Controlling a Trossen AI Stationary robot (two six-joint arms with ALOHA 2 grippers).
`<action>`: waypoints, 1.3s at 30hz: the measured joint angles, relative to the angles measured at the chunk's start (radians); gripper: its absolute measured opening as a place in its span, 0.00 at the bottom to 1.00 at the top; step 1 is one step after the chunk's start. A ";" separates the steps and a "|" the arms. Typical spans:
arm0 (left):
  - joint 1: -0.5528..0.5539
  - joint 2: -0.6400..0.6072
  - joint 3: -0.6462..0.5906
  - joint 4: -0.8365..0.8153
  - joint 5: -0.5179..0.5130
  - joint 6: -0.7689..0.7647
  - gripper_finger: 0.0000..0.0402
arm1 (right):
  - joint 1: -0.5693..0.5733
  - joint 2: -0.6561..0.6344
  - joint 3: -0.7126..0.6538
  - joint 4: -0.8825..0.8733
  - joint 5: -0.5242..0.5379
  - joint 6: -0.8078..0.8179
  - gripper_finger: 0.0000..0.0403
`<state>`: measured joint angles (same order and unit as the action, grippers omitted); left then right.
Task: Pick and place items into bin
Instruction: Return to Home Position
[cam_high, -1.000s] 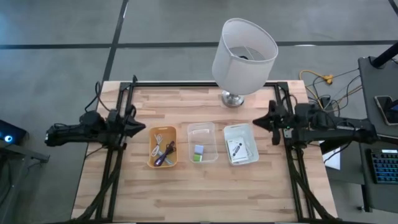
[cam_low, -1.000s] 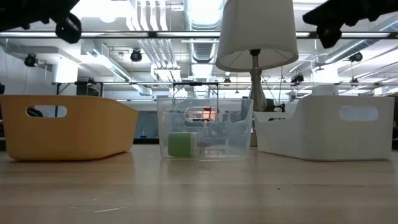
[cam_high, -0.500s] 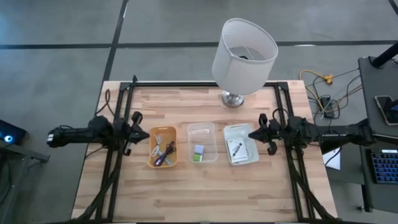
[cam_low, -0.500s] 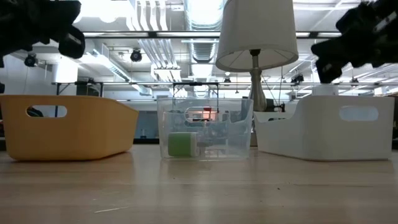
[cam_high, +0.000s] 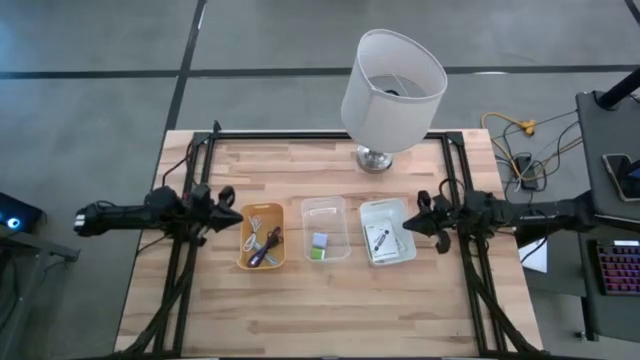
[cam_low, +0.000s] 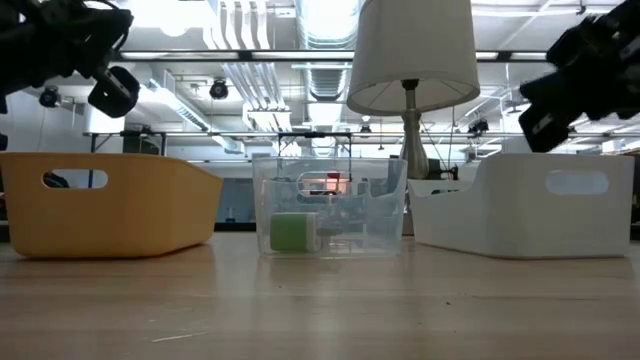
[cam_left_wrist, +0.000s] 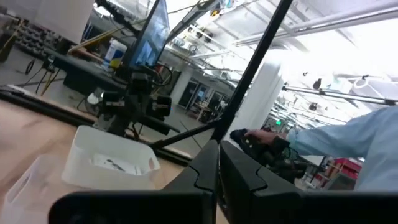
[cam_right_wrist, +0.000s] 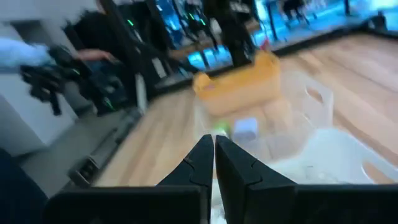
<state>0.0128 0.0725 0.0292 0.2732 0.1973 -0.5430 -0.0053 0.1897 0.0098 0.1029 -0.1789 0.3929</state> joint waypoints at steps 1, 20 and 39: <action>0.000 -0.008 0.000 0.000 0.000 0.000 0.00 | 0.003 -0.022 0.001 -0.007 -0.002 0.000 0.02; 0.078 -0.045 -0.021 0.031 0.000 0.000 0.00 | -0.013 -0.190 0.000 0.012 -0.008 0.000 0.02; 0.173 -0.014 -0.022 0.032 -0.001 0.000 0.00 | -0.077 -0.190 0.001 -0.004 -0.005 0.000 0.02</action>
<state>0.1856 0.0580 0.0071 0.3054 0.1968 -0.5433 -0.0824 -0.0002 0.0107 0.0987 -0.1841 0.3925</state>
